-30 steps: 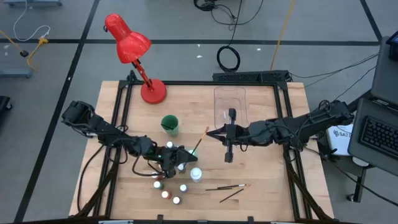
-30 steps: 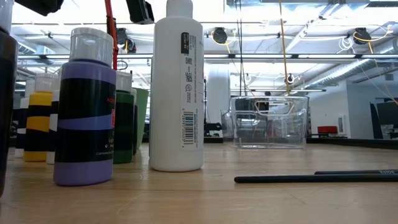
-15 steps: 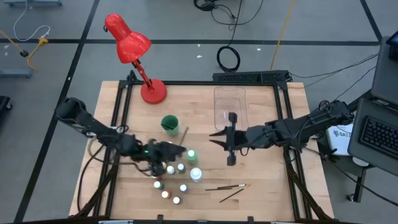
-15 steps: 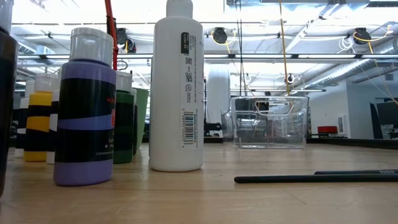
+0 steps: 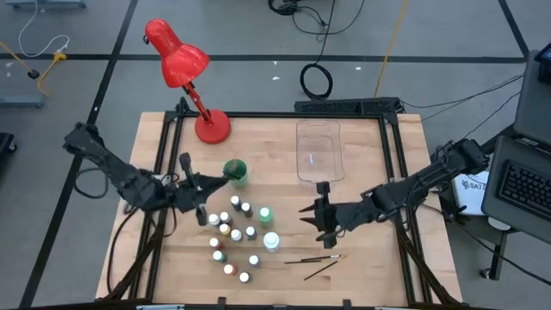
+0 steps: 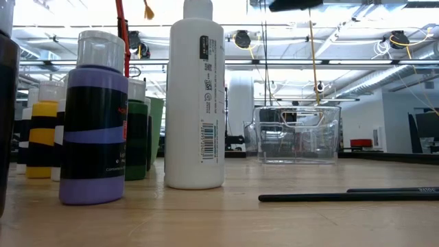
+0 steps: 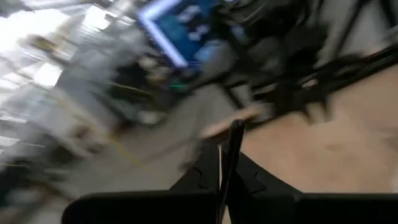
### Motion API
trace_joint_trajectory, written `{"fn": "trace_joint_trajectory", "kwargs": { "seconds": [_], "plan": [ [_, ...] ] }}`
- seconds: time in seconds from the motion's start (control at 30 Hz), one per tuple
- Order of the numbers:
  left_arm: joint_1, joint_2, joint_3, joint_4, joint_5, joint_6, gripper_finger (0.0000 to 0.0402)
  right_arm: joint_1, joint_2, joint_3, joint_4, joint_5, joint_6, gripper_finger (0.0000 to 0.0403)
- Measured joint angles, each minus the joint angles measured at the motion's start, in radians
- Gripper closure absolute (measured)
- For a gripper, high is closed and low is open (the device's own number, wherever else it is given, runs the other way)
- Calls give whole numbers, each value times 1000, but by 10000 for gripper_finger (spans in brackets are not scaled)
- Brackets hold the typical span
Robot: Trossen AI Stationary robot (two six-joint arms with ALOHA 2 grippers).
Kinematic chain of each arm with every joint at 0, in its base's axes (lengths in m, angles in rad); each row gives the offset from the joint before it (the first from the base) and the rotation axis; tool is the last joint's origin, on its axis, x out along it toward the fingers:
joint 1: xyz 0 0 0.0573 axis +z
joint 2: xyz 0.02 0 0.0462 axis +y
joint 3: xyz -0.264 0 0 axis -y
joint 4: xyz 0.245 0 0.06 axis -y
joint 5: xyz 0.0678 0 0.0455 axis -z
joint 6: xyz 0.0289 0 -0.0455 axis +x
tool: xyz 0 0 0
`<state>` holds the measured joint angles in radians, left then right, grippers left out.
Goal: Pick & Place Paint Supplies
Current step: Put the gold paintbrush into the green cup
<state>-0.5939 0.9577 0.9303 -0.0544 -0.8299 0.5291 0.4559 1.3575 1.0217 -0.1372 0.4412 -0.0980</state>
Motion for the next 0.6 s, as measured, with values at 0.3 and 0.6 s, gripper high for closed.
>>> {"fn": "trace_joint_trajectory", "kwargs": {
  "seconds": [0.3, 0.6],
  "plan": [
    [199, -69, 8, -258, 191, -318, 401, 4, 0, -348, 512, 2, -47, 328],
    [368, -134, -55, -218, 540, -355, 401, 15, 58, -633, 1069, 3, -109, 328]
  ]
}}
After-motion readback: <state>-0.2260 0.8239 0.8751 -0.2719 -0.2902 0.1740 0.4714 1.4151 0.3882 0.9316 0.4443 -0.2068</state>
